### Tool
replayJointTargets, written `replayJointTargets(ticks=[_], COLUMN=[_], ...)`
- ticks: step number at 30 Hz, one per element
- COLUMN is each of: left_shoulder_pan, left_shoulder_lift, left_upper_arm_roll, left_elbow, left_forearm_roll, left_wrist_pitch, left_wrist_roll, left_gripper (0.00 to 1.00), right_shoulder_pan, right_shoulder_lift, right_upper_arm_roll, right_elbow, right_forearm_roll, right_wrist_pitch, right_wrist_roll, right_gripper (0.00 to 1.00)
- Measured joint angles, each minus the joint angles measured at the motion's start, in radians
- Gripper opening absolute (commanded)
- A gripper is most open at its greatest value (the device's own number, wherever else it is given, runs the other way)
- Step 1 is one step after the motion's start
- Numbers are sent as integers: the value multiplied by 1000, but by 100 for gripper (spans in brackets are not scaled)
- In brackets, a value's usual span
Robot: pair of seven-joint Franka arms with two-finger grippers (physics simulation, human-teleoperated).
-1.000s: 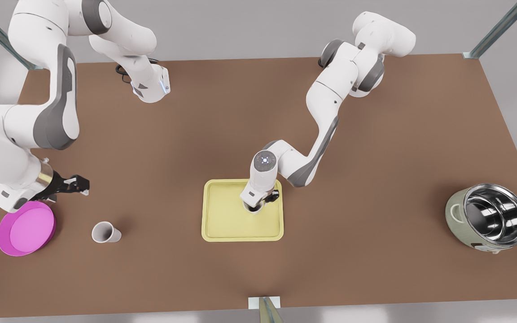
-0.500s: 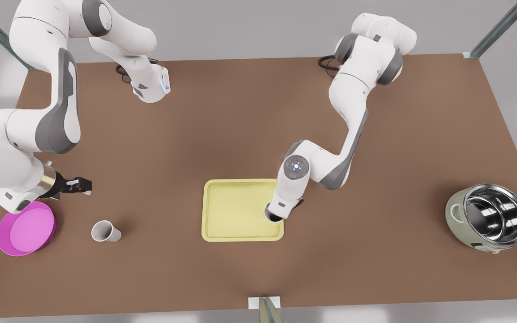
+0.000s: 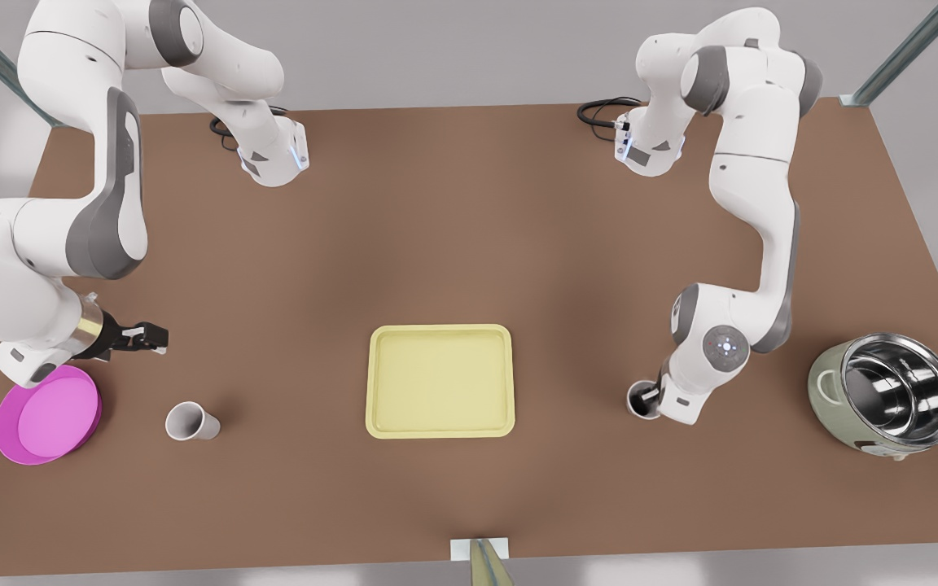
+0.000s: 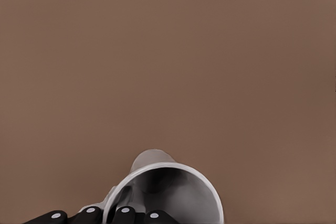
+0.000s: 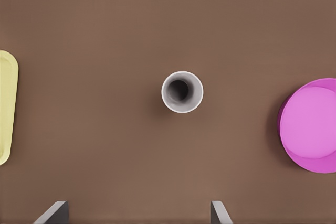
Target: Use the left arm to pick up the white IKEA cup from the tray and place it on the middle-left position; use the right arm to pick up the white IKEA cup from the tray and place it on the middle-right position
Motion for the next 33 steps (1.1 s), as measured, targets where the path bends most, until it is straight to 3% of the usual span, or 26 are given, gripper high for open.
replayJointTargets(ticks=[16,17,18,19,20,26,31,33], left_shoulder_pan=[13,12,12,12,11,10,5,7], left_shoulder_lift=[39,41,42,43,43,11,-322,-495], left_upper_arm_roll=[0,-1,-1,-1,-1,1,-3,-2], left_elbow=[8,8,8,9,9,8,143,-14], left_forearm_roll=[-63,-68,-72,-77,-84,-108,-48,-42], left_wrist_pitch=[123,125,126,128,129,117,-234,-345], left_wrist_roll=[196,204,212,220,231,323,358,375], left_gripper=[22,27,45,92,100,100,100,100], right_shoulder_pan=[1,1,1,1,1,0,0,0], right_shoulder_lift=[0,0,1,1,1,1,1,1], right_upper_arm_roll=[0,0,0,0,0,0,0,0], right_elbow=[0,0,0,0,0,0,0,0], right_forearm_roll=[0,0,0,0,0,0,0,0], right_wrist_pitch=[0,0,0,0,0,1,1,1], right_wrist_roll=[12,12,12,13,13,15,16,16], right_gripper=[100,100,100,100,100,100,100,100])
